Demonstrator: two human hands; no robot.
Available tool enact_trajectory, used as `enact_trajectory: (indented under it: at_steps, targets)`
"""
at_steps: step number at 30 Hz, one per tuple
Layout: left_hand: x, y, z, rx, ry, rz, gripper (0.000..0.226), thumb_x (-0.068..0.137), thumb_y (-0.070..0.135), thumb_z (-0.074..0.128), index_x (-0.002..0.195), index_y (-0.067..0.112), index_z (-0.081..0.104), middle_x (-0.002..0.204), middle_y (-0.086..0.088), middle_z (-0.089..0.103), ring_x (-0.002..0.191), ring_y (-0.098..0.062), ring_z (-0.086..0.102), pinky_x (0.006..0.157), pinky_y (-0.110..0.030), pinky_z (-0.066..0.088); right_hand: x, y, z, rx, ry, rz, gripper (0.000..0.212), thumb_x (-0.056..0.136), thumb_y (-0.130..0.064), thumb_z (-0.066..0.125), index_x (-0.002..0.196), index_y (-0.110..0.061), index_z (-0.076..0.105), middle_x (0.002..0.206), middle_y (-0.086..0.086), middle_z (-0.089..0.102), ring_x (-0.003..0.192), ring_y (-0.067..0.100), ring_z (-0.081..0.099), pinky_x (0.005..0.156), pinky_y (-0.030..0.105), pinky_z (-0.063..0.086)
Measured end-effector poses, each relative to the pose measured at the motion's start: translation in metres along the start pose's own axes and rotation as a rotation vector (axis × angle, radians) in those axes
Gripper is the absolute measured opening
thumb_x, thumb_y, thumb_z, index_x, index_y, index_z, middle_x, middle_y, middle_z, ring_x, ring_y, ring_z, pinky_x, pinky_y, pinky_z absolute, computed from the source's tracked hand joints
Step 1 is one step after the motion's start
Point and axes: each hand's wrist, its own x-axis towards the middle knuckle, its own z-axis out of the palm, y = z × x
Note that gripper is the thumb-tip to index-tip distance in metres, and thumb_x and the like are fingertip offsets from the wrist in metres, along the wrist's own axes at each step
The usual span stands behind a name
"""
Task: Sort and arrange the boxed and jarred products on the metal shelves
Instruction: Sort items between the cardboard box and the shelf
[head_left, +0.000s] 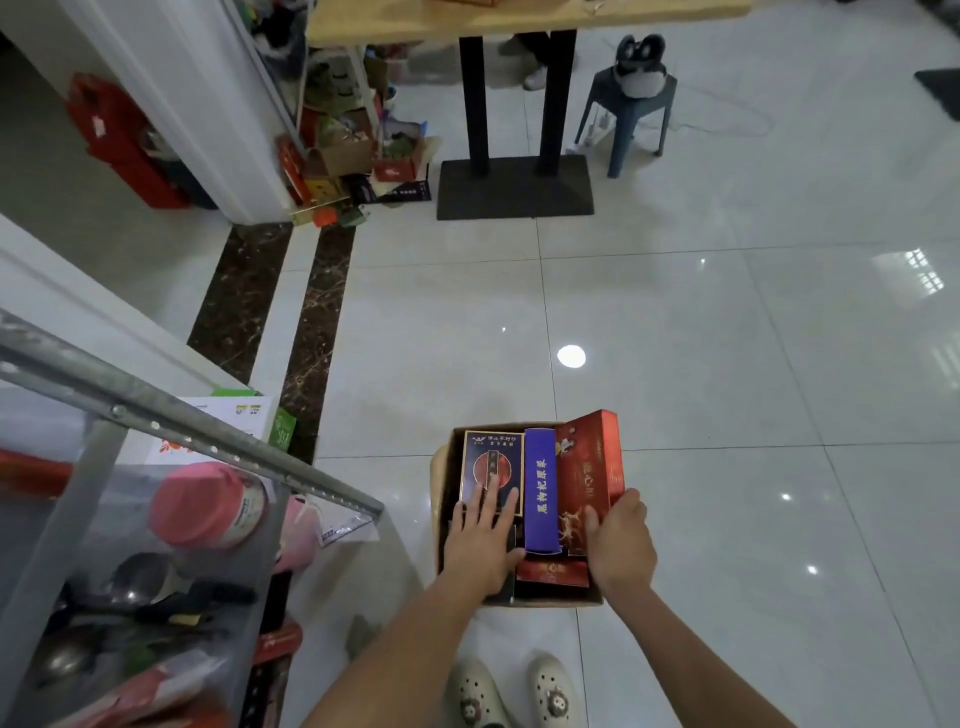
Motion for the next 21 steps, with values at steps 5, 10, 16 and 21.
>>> enact_trajectory:
  at_steps: [5, 10, 16, 21]
  targets:
    - [0.0, -0.001, 0.001, 0.01, 0.007, -0.012, 0.082, 0.099, 0.053, 0.039, 0.152, 0.027, -0.018, 0.159, -0.003, -0.029, 0.147, -0.023, -0.023, 0.119, -0.045, -0.005, 0.002, 0.0, -0.006, -0.024, -0.018, -0.049, 0.036, 0.097, -0.032, 0.056, 0.114, -0.006, 0.038, 0.111, 0.012, 0.055, 0.09, 0.03, 0.064, 0.063, 0.031, 0.041]
    - [0.001, -0.007, 0.001, 0.032, -0.003, -0.011, 0.081, 0.098, 0.06, 0.033, 0.151, 0.029, -0.021, 0.158, -0.001, -0.029, 0.147, -0.022, -0.024, 0.119, -0.046, -0.007, -0.015, 0.011, 0.0, 0.203, -0.005, -0.205, 0.043, 0.095, -0.033, 0.059, 0.126, -0.007, 0.046, 0.117, 0.006, 0.058, 0.096, 0.023, 0.063, 0.074, 0.032, 0.049]
    - [-0.003, -0.014, 0.006, 0.005, 0.04, -0.042, 0.084, 0.096, 0.064, 0.029, 0.151, 0.026, -0.021, 0.159, -0.002, -0.026, 0.147, -0.02, -0.021, 0.118, -0.043, -0.01, -0.005, 0.007, 0.018, -0.051, -0.21, -0.086, 0.056, 0.101, -0.045, 0.041, 0.143, -0.009, 0.034, 0.131, 0.012, 0.051, 0.118, 0.027, 0.052, 0.092, 0.037, 0.048]
    - [-0.01, -0.02, 0.008, -0.063, 0.042, -0.089, 0.092, 0.091, 0.071, 0.023, 0.151, 0.019, -0.022, 0.158, -0.006, -0.027, 0.146, -0.022, -0.024, 0.119, -0.041, -0.011, 0.0, 0.011, 0.027, -0.332, -0.034, -0.327, 0.069, 0.102, -0.046, 0.028, 0.156, -0.014, -0.001, 0.161, 0.011, 0.01, 0.147, 0.027, 0.016, 0.118, 0.038, 0.018]
